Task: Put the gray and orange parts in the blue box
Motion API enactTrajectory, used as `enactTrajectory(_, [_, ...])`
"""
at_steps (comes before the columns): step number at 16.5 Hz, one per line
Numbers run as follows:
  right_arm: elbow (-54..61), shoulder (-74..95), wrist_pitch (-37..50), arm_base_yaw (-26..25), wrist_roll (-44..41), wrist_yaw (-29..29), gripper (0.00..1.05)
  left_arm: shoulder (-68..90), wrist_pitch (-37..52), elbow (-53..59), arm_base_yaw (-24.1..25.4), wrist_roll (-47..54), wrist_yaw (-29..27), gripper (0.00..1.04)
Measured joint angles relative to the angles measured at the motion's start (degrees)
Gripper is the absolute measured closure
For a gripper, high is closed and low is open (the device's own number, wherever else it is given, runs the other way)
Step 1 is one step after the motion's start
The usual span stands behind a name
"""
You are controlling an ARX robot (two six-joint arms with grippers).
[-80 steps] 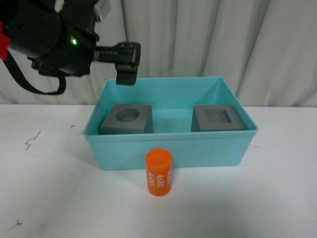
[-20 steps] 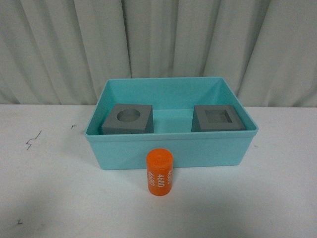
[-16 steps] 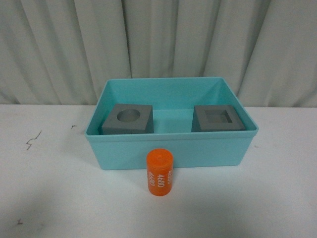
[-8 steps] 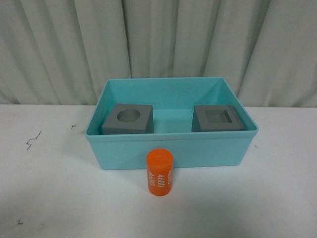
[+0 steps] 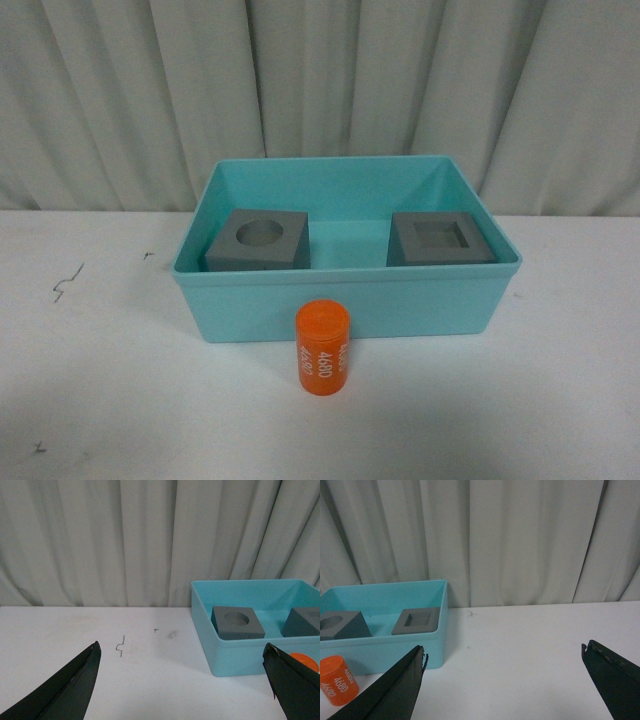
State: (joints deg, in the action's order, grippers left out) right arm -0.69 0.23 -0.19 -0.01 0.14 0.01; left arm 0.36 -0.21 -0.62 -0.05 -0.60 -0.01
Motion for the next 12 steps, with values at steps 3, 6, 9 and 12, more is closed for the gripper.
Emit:
enactTrajectory(3, [-7.5, 26.2, 19.9, 10.5, 2.0, 1.0, 0.06, 0.0, 0.0, 0.0, 0.0, 0.0, 0.0, 0.07])
enactTrajectory(6, [-24.8, 57.7, 27.4, 16.1, 6.5, 1.3, 0.06, 0.0, 0.0, 0.0, 0.0, 0.0, 0.0, 0.07])
enactTrajectory(9, [-37.9, 79.8, 20.3, 19.0, 9.7, -0.3, 0.06, 0.0, 0.0, 0.0, 0.0, 0.0, 0.0, 0.07])
enactTrajectory(12, [-45.4, 93.4, 14.6, 21.3, 10.4, -4.0, 0.06, 0.0, 0.0, 0.0, 0.0, 0.0, 0.0, 0.07])
